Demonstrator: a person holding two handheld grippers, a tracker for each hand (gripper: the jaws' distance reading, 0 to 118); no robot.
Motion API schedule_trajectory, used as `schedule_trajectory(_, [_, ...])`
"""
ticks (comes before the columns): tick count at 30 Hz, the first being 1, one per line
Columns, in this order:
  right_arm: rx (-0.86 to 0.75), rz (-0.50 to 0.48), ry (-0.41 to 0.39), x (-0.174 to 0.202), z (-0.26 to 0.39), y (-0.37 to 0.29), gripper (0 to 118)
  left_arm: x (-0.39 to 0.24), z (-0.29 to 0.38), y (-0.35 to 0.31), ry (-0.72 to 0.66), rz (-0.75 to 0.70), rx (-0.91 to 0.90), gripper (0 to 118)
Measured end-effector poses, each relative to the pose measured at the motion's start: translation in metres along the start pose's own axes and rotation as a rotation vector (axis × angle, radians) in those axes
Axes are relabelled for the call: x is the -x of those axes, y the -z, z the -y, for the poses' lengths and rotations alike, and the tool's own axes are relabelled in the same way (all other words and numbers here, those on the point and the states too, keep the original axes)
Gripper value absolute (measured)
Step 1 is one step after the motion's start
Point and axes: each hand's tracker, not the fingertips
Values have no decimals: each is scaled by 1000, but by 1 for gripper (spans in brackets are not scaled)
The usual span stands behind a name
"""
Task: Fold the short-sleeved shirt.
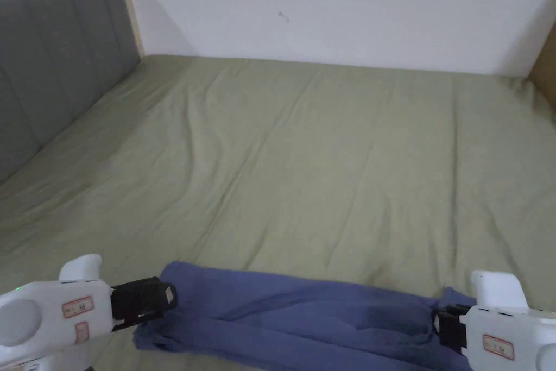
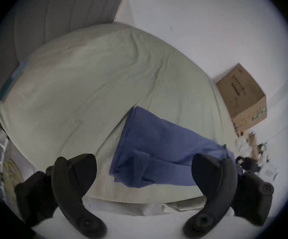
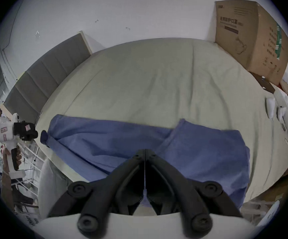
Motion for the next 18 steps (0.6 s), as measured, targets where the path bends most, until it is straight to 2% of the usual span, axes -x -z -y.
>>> schedule_trajectory(2, [11, -22, 2, 2, -2, 4, 0, 28, 0, 15, -83, -11, 39, 113])
schedule_trajectory(5, [24, -31, -13, 10, -3, 9, 0, 58, 1, 41, -209, 58, 92, 111])
schedule_trajectory(7, [36, -33, -26, 13, -2, 12, 0, 57, 12, 48, -307, 151, 129, 99])
schedule_trajectory(8, [41, -33, -27, 16, -1, 13, 0, 61, 16, 52, -352, 183, 143, 86])
schedule_trajectory(9, [49, -35, -29, 16, 0, 16, 0, 67, 19, 54, -347, 194, 137, 86])
schedule_trajectory(10, [57, -39, -30, 16, 0, 18, 0, 75, 21, 56, -354, 146, 120, 81])
schedule_trajectory(11, [64, -41, -32, 16, 1, 20, 0, 61, 16, 47, -379, 104, 110, 63])
schedule_trajectory(12, [72, -44, -31, 19, 2, 22, 0, 62, 17, 46, -394, 76, 119, 28])
schedule_trajectory(13, [80, -50, -27, 20, 3, 24, 0, 65, 20, 46, -444, 117, 132, 11])
schedule_trajectory(14, [86, -56, -25, 20, 3, 26, 0, 66, 24, 45, -505, 210, 142, 11])
schedule_trajectory(17, [93, -57, -36, 25, 3, 26, 0, 44, 12, 37, -484, 207, 111, 10])
schedule_trajectory(18, [94, -59, -38, 25, 3, 26, 0, 78, 20, 36, -479, 208, 110, 10])
